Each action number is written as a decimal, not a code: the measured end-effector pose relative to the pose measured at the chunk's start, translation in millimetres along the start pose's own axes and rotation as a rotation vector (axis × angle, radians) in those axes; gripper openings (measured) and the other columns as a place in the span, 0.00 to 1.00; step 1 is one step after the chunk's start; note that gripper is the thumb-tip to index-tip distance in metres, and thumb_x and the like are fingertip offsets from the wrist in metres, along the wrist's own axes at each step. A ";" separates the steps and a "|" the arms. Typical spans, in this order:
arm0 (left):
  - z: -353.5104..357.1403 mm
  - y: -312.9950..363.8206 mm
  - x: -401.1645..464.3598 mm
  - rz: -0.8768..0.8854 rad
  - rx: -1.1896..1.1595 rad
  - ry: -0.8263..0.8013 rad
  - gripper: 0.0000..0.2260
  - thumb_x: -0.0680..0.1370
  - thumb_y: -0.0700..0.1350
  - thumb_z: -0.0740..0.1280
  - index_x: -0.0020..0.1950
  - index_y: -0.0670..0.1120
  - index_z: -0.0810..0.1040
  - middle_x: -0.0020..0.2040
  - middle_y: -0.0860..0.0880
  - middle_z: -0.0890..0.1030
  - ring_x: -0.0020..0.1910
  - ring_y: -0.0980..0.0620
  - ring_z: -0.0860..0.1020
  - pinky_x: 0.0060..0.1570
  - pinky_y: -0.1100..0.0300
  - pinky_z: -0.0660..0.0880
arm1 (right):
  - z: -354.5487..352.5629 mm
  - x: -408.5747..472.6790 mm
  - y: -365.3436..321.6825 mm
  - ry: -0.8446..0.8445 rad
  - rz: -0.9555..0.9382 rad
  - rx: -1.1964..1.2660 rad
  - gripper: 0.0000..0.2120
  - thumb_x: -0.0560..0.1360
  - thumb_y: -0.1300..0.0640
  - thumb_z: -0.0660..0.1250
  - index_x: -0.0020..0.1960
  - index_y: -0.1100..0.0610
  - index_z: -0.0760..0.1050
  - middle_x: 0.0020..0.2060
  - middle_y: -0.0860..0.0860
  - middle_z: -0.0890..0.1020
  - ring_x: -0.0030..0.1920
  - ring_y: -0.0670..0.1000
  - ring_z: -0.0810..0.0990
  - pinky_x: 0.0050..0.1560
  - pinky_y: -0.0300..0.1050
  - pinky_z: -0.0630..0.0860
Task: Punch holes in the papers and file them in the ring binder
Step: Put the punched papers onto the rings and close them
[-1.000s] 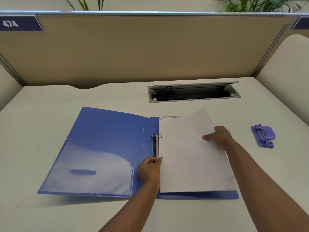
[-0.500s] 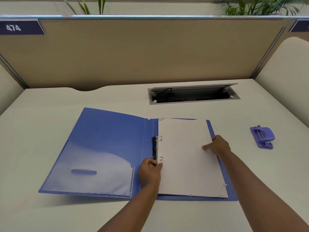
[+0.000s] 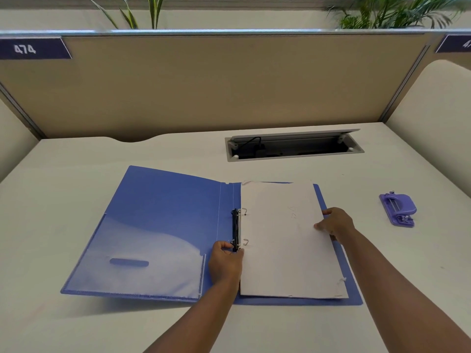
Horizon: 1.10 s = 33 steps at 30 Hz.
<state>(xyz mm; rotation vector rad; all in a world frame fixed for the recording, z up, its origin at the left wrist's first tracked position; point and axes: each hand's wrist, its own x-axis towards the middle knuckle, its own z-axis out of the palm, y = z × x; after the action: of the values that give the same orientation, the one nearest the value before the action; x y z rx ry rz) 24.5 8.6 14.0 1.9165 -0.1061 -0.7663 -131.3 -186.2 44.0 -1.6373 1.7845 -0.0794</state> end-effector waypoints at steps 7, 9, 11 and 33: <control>-3.0 -0.8 4.8 0.004 -0.006 0.009 0.08 0.72 0.38 0.70 0.42 0.47 0.72 0.38 0.50 0.75 0.30 0.54 0.71 0.27 0.63 0.67 | 1.5 2.8 0.3 0.043 -0.020 -0.047 0.20 0.69 0.61 0.73 0.59 0.62 0.74 0.56 0.60 0.80 0.49 0.58 0.77 0.57 0.53 0.76; -3.3 -0.5 6.1 0.001 -0.008 0.008 0.09 0.72 0.38 0.70 0.41 0.47 0.71 0.37 0.50 0.75 0.31 0.53 0.71 0.28 0.63 0.68 | 3.4 4.2 1.8 0.046 -0.010 -0.056 0.19 0.69 0.61 0.72 0.59 0.62 0.75 0.55 0.60 0.80 0.47 0.58 0.76 0.56 0.52 0.76; -3.4 0.0 6.4 0.000 -0.002 0.006 0.08 0.72 0.38 0.70 0.43 0.46 0.72 0.37 0.50 0.75 0.32 0.53 0.71 0.28 0.63 0.68 | 4.7 5.7 3.4 0.046 -0.007 -0.052 0.20 0.69 0.61 0.72 0.59 0.62 0.75 0.55 0.60 0.80 0.48 0.58 0.77 0.57 0.52 0.76; -28.8 4.5 24.4 0.365 0.141 -0.098 0.16 0.71 0.31 0.64 0.39 0.54 0.70 0.41 0.49 0.72 0.38 0.50 0.70 0.38 0.61 0.70 | 66.9 -55.5 -24.7 0.187 -0.619 0.409 0.06 0.70 0.66 0.70 0.45 0.59 0.82 0.42 0.52 0.84 0.35 0.34 0.78 0.37 0.22 0.70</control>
<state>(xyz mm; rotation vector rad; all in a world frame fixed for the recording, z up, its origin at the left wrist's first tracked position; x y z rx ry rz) 60.9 19.5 14.3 1.9163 -0.5678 -0.6166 -77.9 -114.6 30.6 -1.8443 1.2114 -0.8424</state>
